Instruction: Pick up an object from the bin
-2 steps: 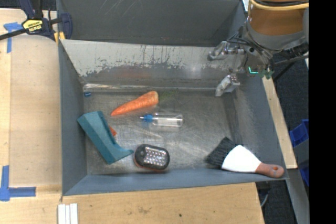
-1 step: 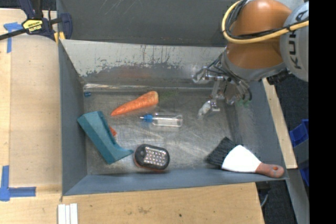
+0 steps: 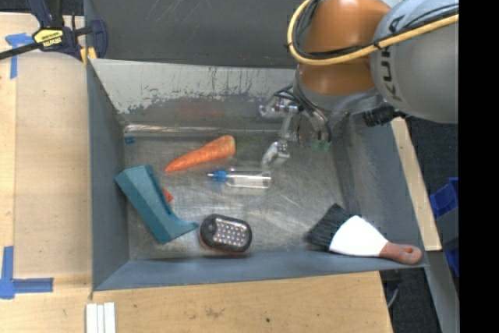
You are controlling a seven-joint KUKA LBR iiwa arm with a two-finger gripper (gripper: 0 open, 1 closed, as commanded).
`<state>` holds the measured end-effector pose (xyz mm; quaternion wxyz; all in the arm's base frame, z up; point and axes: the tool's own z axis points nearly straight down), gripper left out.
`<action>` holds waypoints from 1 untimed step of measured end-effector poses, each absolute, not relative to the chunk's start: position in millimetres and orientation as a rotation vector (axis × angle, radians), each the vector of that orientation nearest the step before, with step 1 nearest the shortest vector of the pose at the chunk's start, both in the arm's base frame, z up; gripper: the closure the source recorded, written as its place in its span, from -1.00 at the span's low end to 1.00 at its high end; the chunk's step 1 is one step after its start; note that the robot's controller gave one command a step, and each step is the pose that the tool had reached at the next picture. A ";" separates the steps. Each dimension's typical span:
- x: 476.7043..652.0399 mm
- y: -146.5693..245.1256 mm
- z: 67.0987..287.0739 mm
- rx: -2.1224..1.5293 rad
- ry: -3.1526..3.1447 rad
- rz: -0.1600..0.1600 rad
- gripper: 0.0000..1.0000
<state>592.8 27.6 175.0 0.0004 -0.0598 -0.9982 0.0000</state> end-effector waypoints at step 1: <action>602.0 53.2 132.4 -0.123 -3.151 -0.003 -1.00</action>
Offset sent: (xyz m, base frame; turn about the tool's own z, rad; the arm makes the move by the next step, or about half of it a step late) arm 0.0171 0.0593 -0.0218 -0.1556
